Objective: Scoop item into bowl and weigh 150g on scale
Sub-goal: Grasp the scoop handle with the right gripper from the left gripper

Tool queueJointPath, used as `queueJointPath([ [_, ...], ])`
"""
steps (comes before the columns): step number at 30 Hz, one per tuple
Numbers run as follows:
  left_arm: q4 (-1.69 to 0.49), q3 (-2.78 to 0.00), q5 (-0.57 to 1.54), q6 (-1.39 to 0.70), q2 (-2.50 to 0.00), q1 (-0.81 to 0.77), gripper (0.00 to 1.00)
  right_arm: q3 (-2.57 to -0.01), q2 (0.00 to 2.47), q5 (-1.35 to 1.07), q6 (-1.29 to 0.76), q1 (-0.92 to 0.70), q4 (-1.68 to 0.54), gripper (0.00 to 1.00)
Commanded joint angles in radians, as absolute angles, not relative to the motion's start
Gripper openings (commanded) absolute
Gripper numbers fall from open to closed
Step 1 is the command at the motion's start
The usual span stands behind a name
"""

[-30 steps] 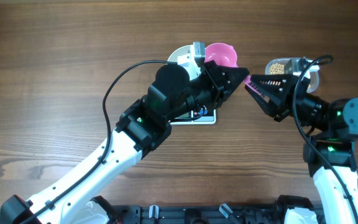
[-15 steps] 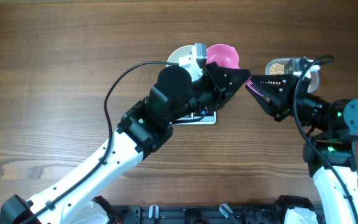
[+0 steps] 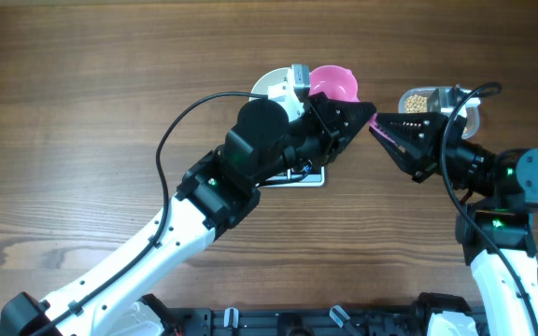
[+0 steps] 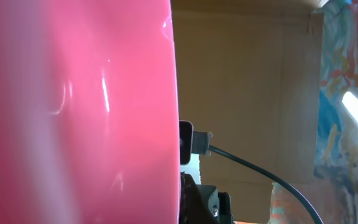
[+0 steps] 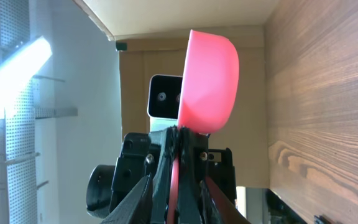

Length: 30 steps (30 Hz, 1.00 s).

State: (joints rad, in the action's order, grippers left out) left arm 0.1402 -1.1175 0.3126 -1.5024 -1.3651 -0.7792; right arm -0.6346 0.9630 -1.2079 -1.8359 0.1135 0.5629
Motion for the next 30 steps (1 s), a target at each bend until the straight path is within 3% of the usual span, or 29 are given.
queueJointPath([
  [1,0.147,-1.127,0.29,-1.497,-1.371,-0.785,0.04,-0.646,0.962,-1.224,-1.843,0.109,0.568,0.23],
  [8,0.147,-1.127,0.29,-1.497,-1.371,-0.785,0.04,-0.646,0.962,-1.225,-1.843,0.109,0.568,0.18],
  [26,0.147,-1.127,0.29,-1.496,-1.371,-0.785,0.04,-0.646,0.962,-1.228,-1.851,0.109,0.569,0.16],
  [30,0.147,-1.127,0.29,-1.497,-1.371,-0.785,0.04,-0.646,0.962,-1.229,-1.858,0.109,0.569,0.11],
])
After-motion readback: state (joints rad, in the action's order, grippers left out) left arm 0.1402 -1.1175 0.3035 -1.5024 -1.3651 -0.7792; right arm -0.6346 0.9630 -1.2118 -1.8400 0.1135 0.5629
